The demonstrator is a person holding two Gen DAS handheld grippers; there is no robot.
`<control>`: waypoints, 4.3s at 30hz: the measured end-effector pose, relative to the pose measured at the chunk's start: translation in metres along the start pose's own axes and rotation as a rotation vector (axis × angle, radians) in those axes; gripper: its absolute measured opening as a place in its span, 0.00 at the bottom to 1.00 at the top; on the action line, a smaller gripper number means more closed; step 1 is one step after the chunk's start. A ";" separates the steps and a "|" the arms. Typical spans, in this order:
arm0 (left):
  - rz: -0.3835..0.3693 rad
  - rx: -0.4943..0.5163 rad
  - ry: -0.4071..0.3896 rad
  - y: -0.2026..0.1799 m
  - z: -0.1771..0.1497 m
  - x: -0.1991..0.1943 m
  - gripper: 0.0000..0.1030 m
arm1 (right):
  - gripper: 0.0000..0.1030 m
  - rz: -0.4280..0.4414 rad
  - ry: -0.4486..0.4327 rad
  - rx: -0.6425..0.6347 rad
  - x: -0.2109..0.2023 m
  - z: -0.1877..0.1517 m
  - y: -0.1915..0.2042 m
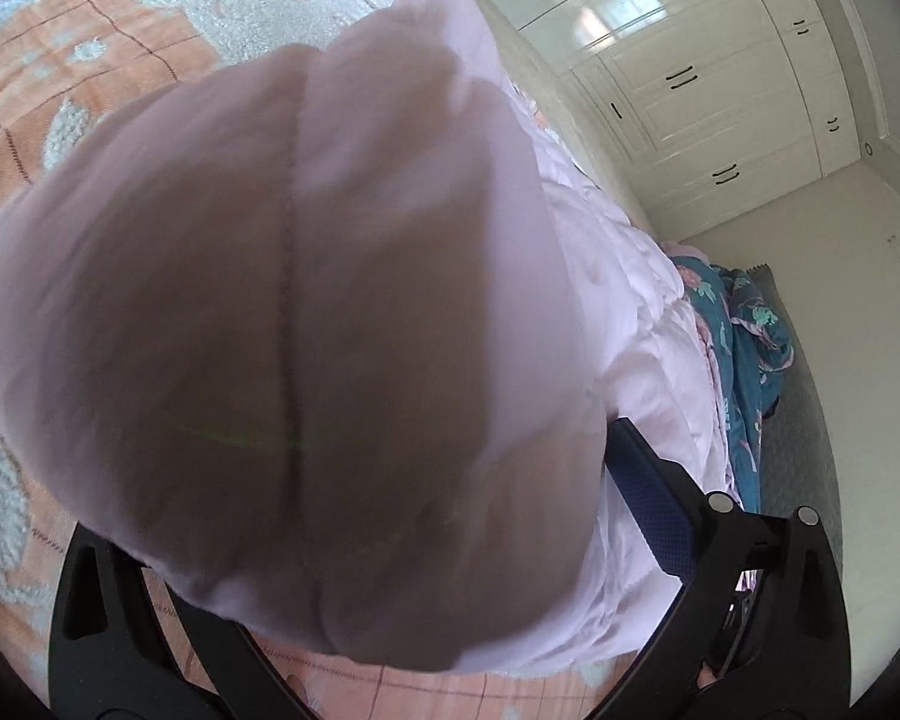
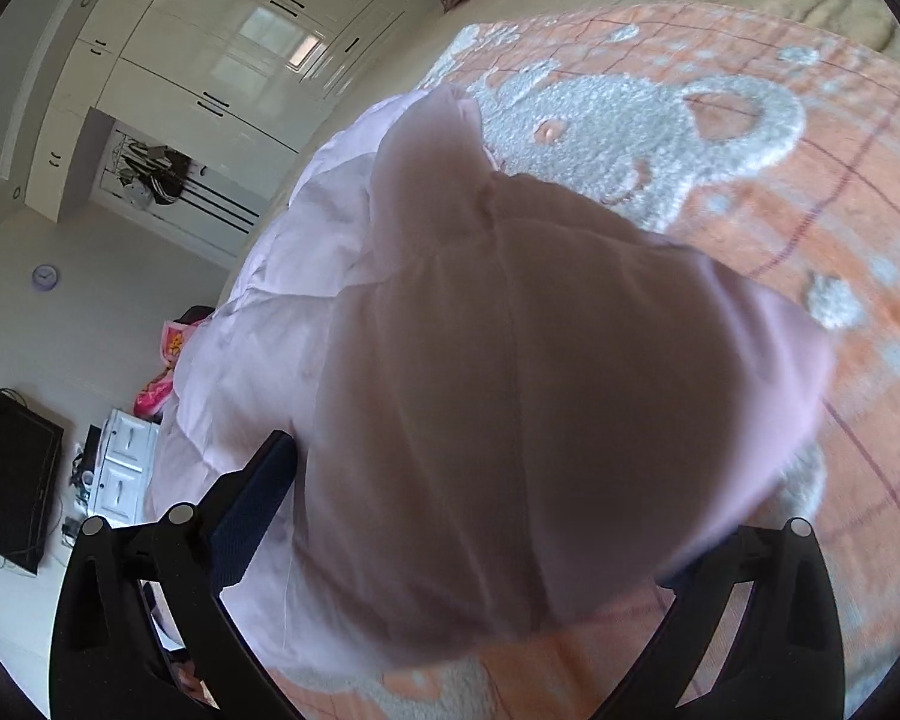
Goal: Fold large clothes
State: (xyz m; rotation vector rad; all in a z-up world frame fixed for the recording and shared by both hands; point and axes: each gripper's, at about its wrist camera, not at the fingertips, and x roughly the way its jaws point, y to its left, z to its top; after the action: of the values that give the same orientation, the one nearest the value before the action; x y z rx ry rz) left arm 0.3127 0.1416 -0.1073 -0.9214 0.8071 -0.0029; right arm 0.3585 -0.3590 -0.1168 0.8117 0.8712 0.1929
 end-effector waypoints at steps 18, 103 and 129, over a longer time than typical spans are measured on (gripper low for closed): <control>0.040 0.181 -0.091 -0.040 0.010 -0.002 0.44 | 0.36 0.063 -0.053 -0.233 -0.005 -0.004 0.041; 0.226 0.340 -0.096 -0.005 -0.110 -0.150 0.60 | 0.93 -0.119 -0.003 -0.192 -0.164 -0.138 0.004; 0.252 0.535 -0.278 -0.051 -0.171 -0.280 0.92 | 0.96 -0.060 -0.332 -0.611 -0.342 -0.206 0.090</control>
State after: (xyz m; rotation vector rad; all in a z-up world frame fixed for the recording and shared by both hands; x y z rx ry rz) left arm 0.0238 0.0807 0.0442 -0.3018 0.6125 0.1215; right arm -0.0019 -0.3402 0.0769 0.2329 0.4775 0.2465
